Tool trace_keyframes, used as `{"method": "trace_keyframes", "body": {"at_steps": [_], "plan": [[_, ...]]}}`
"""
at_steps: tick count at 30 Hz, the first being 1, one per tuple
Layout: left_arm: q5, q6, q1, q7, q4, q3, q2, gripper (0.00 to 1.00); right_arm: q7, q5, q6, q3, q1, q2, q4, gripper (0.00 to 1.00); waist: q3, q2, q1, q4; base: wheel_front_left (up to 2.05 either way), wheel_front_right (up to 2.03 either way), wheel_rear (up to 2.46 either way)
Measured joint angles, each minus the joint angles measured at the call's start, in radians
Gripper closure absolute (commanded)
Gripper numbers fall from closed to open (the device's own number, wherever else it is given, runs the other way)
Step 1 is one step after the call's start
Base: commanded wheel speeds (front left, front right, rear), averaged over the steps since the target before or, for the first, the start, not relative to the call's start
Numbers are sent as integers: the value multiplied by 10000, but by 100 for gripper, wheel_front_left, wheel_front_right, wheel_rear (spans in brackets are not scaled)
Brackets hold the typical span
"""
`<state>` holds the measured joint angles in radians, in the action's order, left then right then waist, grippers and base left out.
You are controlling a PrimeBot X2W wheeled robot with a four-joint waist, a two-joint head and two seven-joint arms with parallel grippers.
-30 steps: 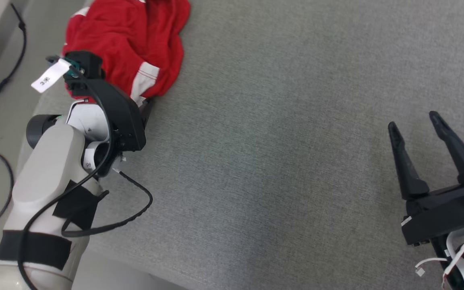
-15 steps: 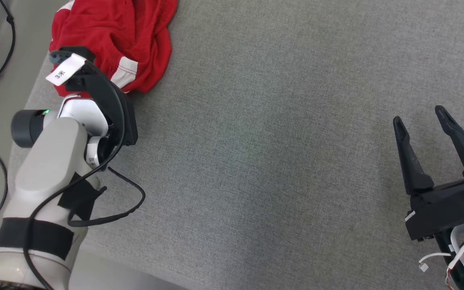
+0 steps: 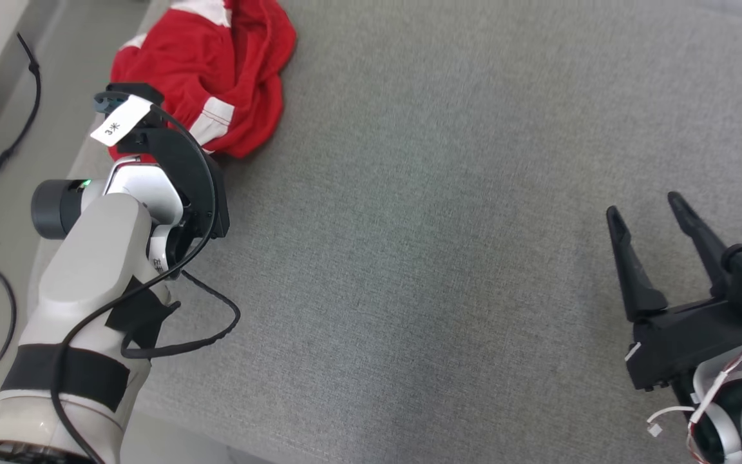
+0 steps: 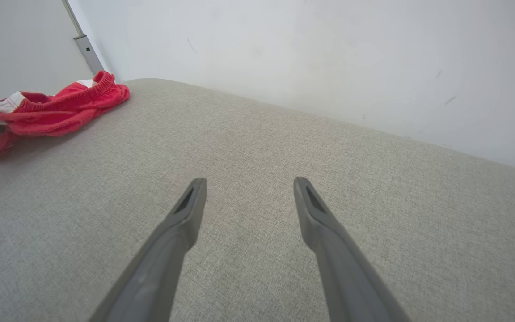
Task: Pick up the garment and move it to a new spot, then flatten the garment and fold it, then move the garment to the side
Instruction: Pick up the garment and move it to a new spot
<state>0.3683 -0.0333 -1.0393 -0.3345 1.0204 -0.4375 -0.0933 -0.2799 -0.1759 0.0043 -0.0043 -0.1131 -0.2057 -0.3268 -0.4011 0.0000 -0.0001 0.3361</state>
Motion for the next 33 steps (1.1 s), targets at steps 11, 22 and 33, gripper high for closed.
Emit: {"method": "trace_keyframes", "body": {"at_steps": [11, 22, 33], "plan": [[59, 706, -202, 656, 52, -150, 408, 100, 633, -443, -146, 226, -6, 767, 1055, 0, 1240, -1, -1, -180, 0, 0, 0], [-324, 1229, -503, 1120, -445, -1026, 591, 100, 1335, -704, -393, 408, 95, 1218, 2011, 0, 2540, -1, -1, -790, 0, 0, 0], [-259, 1480, -173, 1404, -1860, -1751, 625, 100, 1762, -796, -573, 608, 781, 1367, 2211, 0, 3479, -1, -1, -1933, 0, 0, 0]]}}
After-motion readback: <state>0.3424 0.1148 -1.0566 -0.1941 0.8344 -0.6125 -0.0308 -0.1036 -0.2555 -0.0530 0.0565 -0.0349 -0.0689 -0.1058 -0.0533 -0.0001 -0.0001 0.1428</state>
